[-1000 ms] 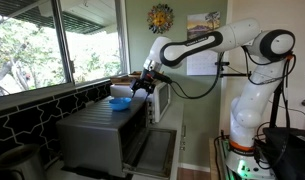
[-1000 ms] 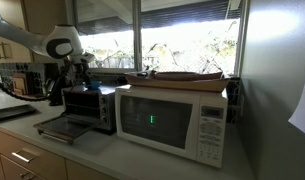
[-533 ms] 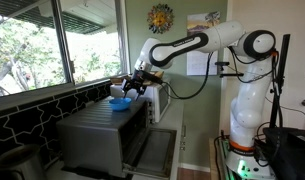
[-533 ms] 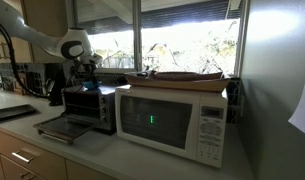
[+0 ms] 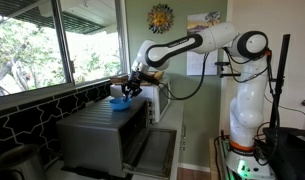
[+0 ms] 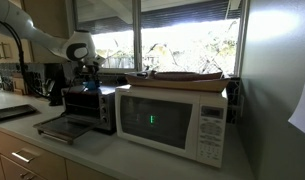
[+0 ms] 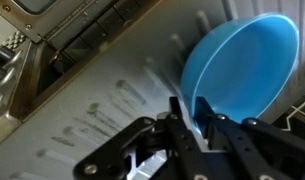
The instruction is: Open the toaster oven and put the blue bowl in the oven then close the oven door
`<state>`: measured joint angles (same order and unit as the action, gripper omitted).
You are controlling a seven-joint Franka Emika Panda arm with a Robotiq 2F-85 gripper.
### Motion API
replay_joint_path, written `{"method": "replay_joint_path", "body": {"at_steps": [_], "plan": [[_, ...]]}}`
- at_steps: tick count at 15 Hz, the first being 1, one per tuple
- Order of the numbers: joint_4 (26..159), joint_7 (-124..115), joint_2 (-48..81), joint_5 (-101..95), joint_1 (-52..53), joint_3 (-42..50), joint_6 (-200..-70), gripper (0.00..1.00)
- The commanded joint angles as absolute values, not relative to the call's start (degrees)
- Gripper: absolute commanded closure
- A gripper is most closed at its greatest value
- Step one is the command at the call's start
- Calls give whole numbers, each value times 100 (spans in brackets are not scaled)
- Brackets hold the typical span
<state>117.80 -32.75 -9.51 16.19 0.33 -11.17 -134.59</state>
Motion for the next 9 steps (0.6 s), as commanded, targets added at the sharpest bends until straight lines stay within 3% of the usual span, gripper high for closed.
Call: {"method": "replay_joint_path", "body": {"at_steps": [1, 9], "plan": [[11966, -2857, -1145, 2022, 260, -844, -13449, 99], [12954, -1191, -2273, 1684, 532, -803, -13306, 97]]}}
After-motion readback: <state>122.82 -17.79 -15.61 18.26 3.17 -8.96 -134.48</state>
